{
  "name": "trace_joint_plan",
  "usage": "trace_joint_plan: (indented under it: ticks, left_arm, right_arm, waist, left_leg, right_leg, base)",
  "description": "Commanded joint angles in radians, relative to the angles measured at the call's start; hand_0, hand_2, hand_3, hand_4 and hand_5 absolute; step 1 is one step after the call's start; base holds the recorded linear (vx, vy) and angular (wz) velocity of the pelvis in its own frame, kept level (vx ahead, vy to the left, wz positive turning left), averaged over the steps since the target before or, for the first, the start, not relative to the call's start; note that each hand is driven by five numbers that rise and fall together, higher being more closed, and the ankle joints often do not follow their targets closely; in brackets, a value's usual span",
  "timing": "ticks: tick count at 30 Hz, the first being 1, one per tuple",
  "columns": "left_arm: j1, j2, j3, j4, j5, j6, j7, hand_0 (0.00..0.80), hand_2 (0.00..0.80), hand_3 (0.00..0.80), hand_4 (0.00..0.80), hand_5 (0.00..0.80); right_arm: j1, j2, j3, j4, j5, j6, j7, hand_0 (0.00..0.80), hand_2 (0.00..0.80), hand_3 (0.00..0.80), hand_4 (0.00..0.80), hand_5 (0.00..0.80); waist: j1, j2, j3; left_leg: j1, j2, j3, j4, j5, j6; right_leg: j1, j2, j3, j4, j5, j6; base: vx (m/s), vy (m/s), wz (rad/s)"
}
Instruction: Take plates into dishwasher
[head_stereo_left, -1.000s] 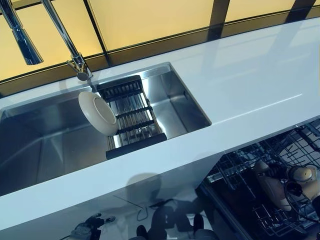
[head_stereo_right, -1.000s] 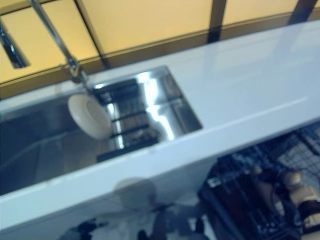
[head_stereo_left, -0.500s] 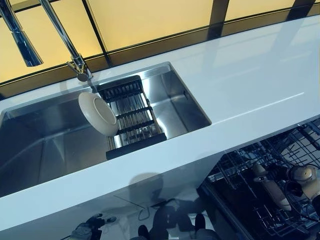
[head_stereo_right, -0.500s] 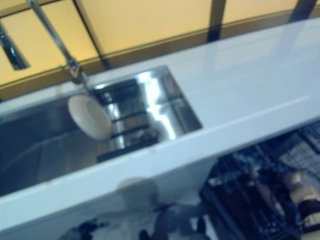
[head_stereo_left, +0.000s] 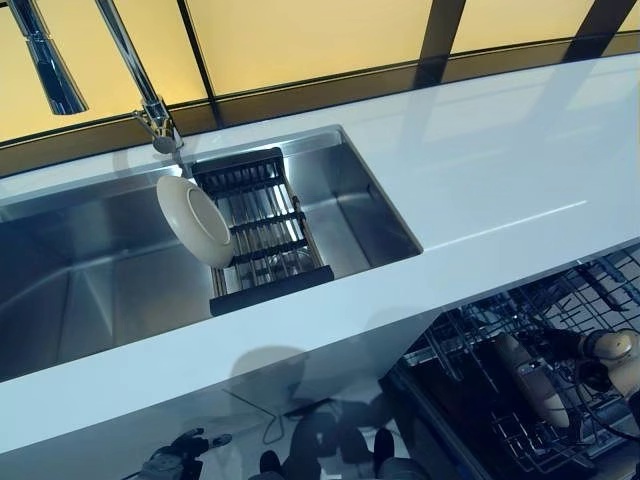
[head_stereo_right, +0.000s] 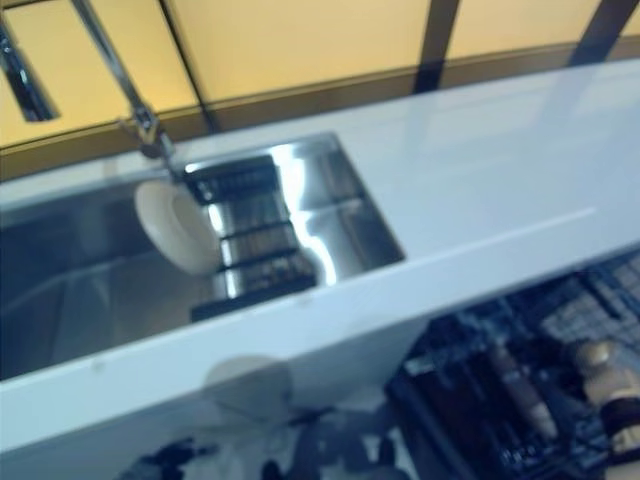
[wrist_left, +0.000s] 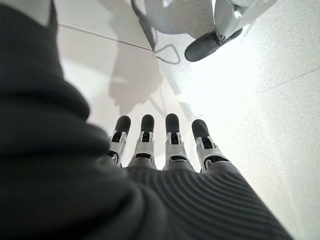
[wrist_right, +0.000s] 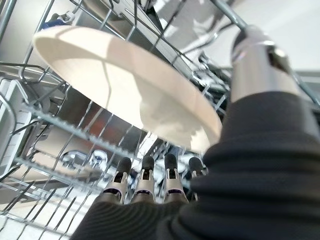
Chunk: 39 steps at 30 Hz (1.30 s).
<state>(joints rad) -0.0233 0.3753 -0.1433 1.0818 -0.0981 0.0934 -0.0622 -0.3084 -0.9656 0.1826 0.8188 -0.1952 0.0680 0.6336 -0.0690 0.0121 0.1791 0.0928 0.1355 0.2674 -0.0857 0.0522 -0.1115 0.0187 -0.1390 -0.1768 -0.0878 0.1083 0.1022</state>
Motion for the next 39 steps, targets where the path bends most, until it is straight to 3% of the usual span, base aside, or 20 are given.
trace_joint_plan:
  ticks: [1, 6, 12, 18, 23, 28, 31, 33, 39]
  left_arm:
    - [-0.036, 0.064, 0.005, 0.031, 0.025, -0.013, 0.0, 0.0, 0.0, 0.0, 0.0, 0.0]
    - [-0.026, 0.068, 0.018, 0.05, 0.023, -0.029, 0.004, 0.0, 0.0, 0.0, 0.0, 0.0]
    - [-0.02, 0.067, 0.026, 0.072, 0.011, -0.046, 0.014, 0.0, 0.0, 0.0, 0.0, 0.0]
    - [0.0, 0.066, 0.024, 0.073, -0.022, -0.056, 0.034, 0.0, 0.0, 0.0, 0.0, 0.0]
    - [0.008, 0.069, 0.015, 0.07, -0.049, -0.051, 0.051, 0.0, 0.0, 0.0, 0.0, 0.0]
    - [0.028, 0.069, 0.003, 0.08, -0.077, -0.061, 0.058, 0.0, 0.0, 0.0, 0.0, 0.0]
    - [0.031, 0.074, -0.006, 0.092, -0.092, -0.069, 0.054, 0.0, 0.0, 0.0, 0.0, 0.0]
    - [0.033, 0.074, -0.007, 0.1, -0.099, -0.074, 0.053, 0.0, 0.0, 0.0, 0.0, 0.0]
    - [0.036, 0.076, -0.018, 0.102, -0.112, -0.076, 0.054, 0.0, 0.0, 0.0, 0.0, 0.0]
  right_arm:
    - [-0.034, -0.081, -0.027, -0.032, 0.077, 0.03, 0.011, 0.0, 0.0, 0.0, 0.0, 0.0]
    - [0.0, -0.148, -0.108, -0.04, 0.139, 0.077, 0.017, 0.0, 0.0, 0.0, 0.0, 0.0]
    - [0.048, -0.23, -0.215, -0.024, 0.223, 0.076, -0.011, 0.0, 0.0, 0.0, 0.0, 0.0]
    - [0.071, -0.343, -0.336, -0.051, 0.247, 0.096, -0.137, 0.0, 0.0, 0.0, 0.0, 0.0]
    - [0.023, -0.427, -0.357, -0.101, 0.259, 0.1, -0.25, 0.0, 0.0, 0.0, 0.0, 0.0]
    - [-0.094, -0.523, -0.323, -0.142, 0.331, 0.072, -0.362, 0.0, 0.0, 0.0, 0.0, 0.0]
    - [-0.201, -0.559, -0.274, -0.168, 0.378, 0.01, -0.44, 0.0, 0.0, 0.0, 0.0, 0.0]
    - [-0.294, -0.574, -0.211, -0.19, 0.376, -0.023, -0.499, 0.0, 0.0, 0.0, 0.0, 0.0]
    - [-0.5, -0.585, -0.019, -0.211, 0.347, -0.067, -0.534, 0.0, 0.0, 0.0, 0.0, 0.0]
  waist:
    - [-0.005, -0.076, -0.02]
    - [-0.014, -0.099, -0.031]
    - [-0.021, -0.121, -0.048]
    - [-0.025, -0.137, -0.064]
    - [-0.02, -0.144, -0.061]
    - [-0.005, -0.147, -0.069]
    - [0.01, -0.147, -0.074]
    - [0.019, -0.146, -0.079]
    - [0.053, -0.151, -0.087]
  left_leg:
    - [0.068, 0.018, -0.008, -0.001, -0.078, 0.03]
    - [0.072, 0.02, 0.001, -0.002, -0.08, 0.032]
    - [0.077, 0.025, 0.014, -0.002, -0.081, 0.035]
    - [0.076, 0.027, 0.018, -0.002, -0.081, 0.035]
    - [0.081, 0.026, 0.018, -0.002, -0.081, 0.038]
    - [0.08, 0.023, 0.008, -0.002, -0.078, 0.038]
    - [0.078, 0.021, -0.002, -0.002, -0.077, 0.036]
    - [0.073, 0.017, -0.014, -0.002, -0.078, 0.036]
    - [0.061, 0.009, -0.04, -0.002, -0.073, 0.036]
  right_leg:
    - [-0.023, -0.048, 0.003, 0.016, 0.005, 0.08]
    - [-0.017, -0.04, 0.007, 0.014, 0.006, 0.082]
    - [-0.003, -0.03, 0.01, 0.007, 0.009, 0.084]
    - [0.004, -0.02, 0.018, 0.002, 0.01, 0.084]
    - [0.008, -0.019, 0.013, 0.005, 0.012, 0.085]
    - [0.021, -0.018, 0.004, 0.002, 0.007, 0.084]
    - [0.03, -0.02, -0.008, 0.001, 0.0, 0.083]
    - [0.037, -0.022, -0.019, 0.001, -0.006, 0.082]
    - [0.051, -0.028, -0.051, 0.001, -0.017, 0.08]
  base:
    - [0.021, 0.012, -0.03]
    - [0.006, 0.005, 0.0]
    - [0.014, 0.012, -0.01]
    - [0.013, 0.029, -0.08]
    - [-0.004, 0.016, -0.03]
    - [0.007, 0.02, 0.0]
    - [0.012, 0.041, 0.01]
    - [0.005, 0.035, 0.02]
    - [0.001, 0.026, 0.13]
